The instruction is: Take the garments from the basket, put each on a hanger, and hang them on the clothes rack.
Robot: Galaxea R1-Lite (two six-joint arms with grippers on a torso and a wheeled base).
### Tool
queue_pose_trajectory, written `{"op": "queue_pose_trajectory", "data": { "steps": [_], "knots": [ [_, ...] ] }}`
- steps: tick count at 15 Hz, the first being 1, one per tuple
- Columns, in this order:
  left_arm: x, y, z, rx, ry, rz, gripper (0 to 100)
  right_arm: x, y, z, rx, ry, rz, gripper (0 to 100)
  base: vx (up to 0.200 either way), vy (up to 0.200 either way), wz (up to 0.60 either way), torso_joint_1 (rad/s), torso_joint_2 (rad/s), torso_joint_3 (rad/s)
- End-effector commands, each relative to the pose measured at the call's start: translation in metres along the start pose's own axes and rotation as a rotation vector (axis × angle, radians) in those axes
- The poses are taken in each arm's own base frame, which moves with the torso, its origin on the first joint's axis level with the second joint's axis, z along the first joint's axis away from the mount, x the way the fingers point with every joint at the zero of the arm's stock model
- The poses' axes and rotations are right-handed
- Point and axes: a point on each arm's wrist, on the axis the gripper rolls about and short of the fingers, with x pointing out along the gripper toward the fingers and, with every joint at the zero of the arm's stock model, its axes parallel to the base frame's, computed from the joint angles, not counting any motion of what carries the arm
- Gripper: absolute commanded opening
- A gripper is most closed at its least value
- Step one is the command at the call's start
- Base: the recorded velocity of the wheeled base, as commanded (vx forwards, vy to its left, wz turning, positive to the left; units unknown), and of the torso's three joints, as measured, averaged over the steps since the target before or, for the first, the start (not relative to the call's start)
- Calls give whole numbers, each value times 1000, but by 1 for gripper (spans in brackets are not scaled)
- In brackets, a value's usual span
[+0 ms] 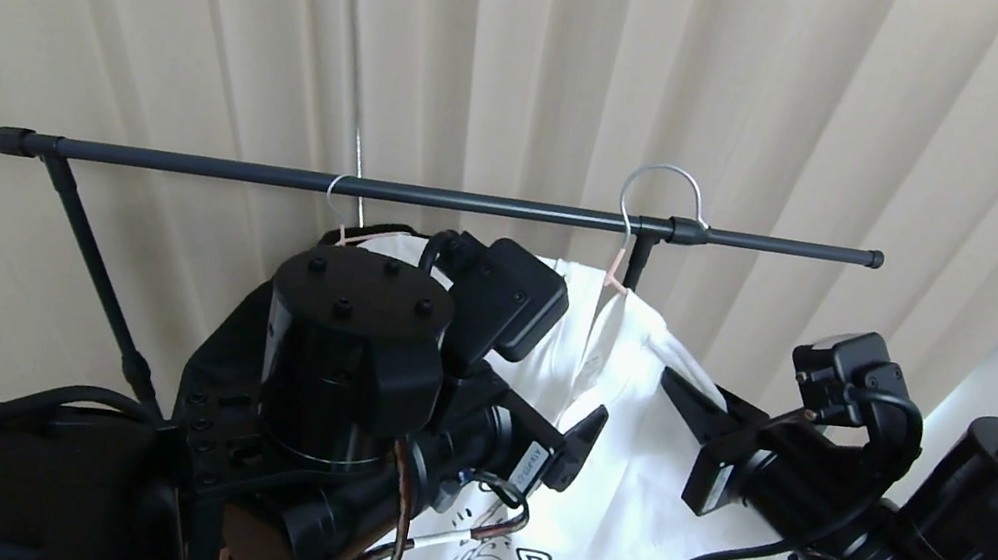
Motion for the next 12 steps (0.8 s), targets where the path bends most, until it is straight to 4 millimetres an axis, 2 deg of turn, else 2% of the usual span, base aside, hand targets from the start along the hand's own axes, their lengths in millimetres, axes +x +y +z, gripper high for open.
{"op": "queue_pose_trajectory", "data": {
  "steps": [1, 6, 9, 12],
  "knots": [
    [-4, 2, 2, -2, -7, 3, 100, 0, -2, 1, 1, -3, -6, 0, 0, 0, 0, 0, 0, 0],
    [-24, 11, 4, -12, -24, 5, 100, 0, -6, 1, 3, -5, 1, 0, 0, 0, 0, 0, 0, 0],
    [-29, 19, 1, -15, -17, 24, 100, 0, -11, 1, 6, -6, 1, 0, 0, 0, 0, 0, 0, 0],
    [-39, 27, 6, -27, -42, 29, 100, 0, -14, 1, 8, -3, -7, 0, 0, 0, 0, 0, 0, 0]
  ]
}}
